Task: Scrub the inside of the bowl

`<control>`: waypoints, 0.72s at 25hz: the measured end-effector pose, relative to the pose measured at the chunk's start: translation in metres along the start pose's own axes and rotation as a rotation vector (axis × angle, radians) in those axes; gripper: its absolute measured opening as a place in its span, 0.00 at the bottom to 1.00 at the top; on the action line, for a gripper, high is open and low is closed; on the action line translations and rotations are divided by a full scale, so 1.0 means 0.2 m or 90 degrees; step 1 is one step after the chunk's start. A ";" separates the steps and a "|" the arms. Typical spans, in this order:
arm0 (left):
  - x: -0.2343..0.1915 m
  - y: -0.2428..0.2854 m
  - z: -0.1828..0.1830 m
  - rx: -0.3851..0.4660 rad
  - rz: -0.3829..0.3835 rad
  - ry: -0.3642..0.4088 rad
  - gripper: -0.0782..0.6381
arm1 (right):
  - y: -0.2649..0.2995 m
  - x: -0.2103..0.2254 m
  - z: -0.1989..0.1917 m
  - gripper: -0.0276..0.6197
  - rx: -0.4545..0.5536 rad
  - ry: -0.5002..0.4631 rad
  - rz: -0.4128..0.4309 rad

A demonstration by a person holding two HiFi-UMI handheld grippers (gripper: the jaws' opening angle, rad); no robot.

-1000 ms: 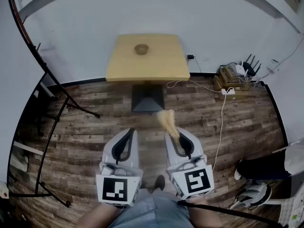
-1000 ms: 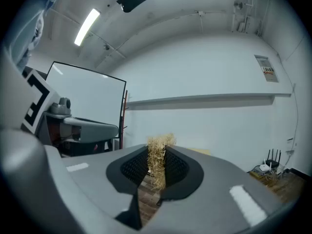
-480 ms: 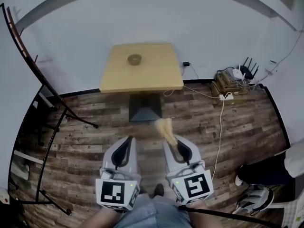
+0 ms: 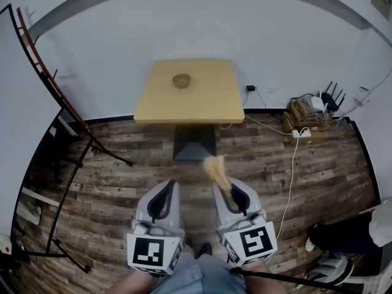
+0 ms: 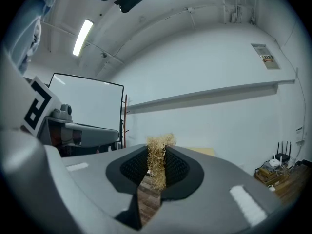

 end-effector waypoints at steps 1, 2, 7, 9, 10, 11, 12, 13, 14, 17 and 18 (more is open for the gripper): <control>-0.01 0.01 0.00 -0.003 0.003 -0.003 0.14 | 0.02 0.01 0.00 0.15 -0.002 0.002 0.003; -0.03 0.03 -0.01 -0.007 0.005 -0.006 0.14 | 0.05 0.01 -0.01 0.15 -0.004 0.004 0.006; -0.14 0.14 -0.06 -0.030 0.011 -0.032 0.14 | 0.21 0.03 -0.05 0.15 -0.039 0.012 0.016; -0.19 0.21 -0.07 -0.038 0.012 -0.041 0.14 | 0.29 0.05 -0.06 0.15 -0.051 0.013 0.017; -0.23 0.26 -0.07 -0.042 0.012 -0.042 0.14 | 0.34 0.06 -0.06 0.15 -0.056 0.014 0.016; -0.27 0.30 -0.06 -0.044 0.012 -0.042 0.14 | 0.39 0.07 -0.05 0.15 -0.060 0.014 0.015; -0.31 0.34 -0.05 -0.044 0.012 -0.039 0.14 | 0.45 0.08 -0.05 0.15 -0.062 0.015 0.014; -0.35 0.37 -0.04 -0.043 0.011 -0.035 0.14 | 0.50 0.08 -0.04 0.15 -0.065 0.016 0.013; -0.40 0.41 -0.03 -0.041 0.010 -0.032 0.14 | 0.56 0.08 -0.02 0.15 -0.066 0.016 0.011; -0.53 0.52 0.03 -0.035 0.008 -0.032 0.14 | 0.71 0.09 0.03 0.15 -0.071 0.013 0.007; -0.57 0.55 0.04 -0.033 0.007 -0.033 0.14 | 0.76 0.10 0.04 0.15 -0.072 0.011 0.006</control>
Point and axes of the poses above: the fingertips, and each gripper's own axes: y forward along the fingers, x to its right, z out of its top, the point moved 8 cm from there along -y, backward along the fingers, and after that the axes turned 11 degrees about -x, right-handed, at the moved point
